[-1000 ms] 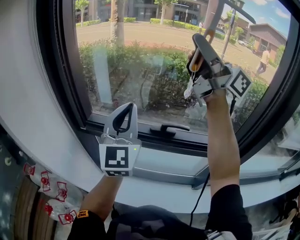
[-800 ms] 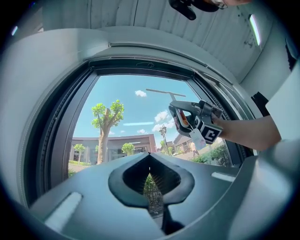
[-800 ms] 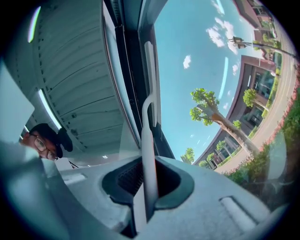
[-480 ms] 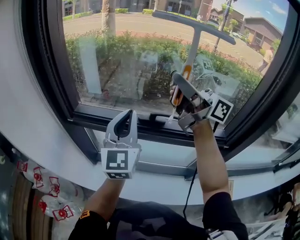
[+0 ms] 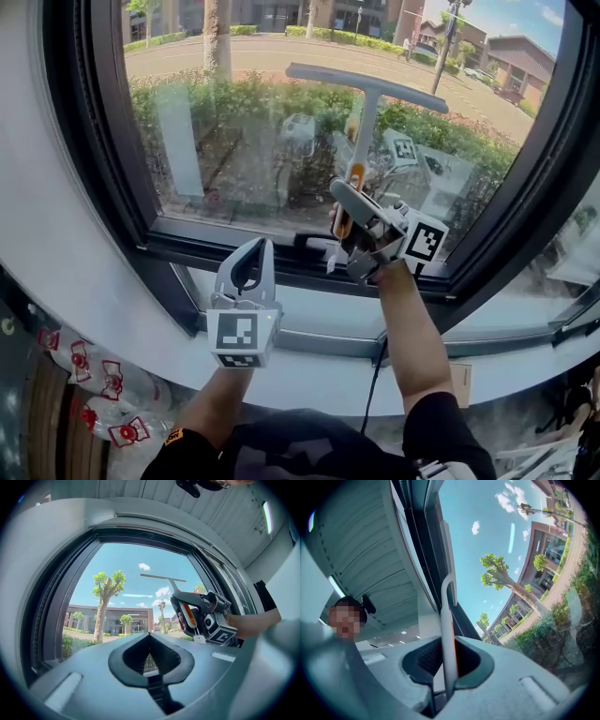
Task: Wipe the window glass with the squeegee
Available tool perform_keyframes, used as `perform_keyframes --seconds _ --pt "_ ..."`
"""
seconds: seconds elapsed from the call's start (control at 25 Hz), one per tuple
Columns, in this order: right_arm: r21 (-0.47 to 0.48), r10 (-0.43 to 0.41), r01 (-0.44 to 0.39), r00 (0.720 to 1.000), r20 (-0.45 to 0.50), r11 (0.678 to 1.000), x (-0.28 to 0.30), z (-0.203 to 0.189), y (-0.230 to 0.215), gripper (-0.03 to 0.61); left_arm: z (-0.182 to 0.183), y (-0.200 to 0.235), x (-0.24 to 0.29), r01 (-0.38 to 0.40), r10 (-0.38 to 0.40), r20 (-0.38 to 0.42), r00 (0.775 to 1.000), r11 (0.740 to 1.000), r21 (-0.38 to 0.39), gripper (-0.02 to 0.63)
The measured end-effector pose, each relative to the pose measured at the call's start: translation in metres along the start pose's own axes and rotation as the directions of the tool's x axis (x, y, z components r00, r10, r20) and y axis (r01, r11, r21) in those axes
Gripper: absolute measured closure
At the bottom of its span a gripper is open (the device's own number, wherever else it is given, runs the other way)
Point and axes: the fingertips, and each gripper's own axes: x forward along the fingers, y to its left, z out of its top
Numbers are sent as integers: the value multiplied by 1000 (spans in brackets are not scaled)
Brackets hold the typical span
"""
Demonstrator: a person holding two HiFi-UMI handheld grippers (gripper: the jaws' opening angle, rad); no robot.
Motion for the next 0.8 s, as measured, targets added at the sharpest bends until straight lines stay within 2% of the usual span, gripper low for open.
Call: perform_keyframes --seconds 0.32,0.48,0.64,0.8 --pt "-8 -7 7 999 -38 1000 -3 0 -1 543 1 -7 7 8 -8 -4 1000 1000 -11 603" --pt "-67 -14 9 997 -74 998 -1 2 12 545 1 -8 10 18 -18 -5 1000 999 31 603" --pt "-123 23 -32 997 -69 992 2 33 32 545 17 -9 17 20 -23 37 999 998 66 603" --pt "-183 29 -39 998 -56 982 1 89 45 546 39 -14 26 27 -35 70 997 994 106 603"
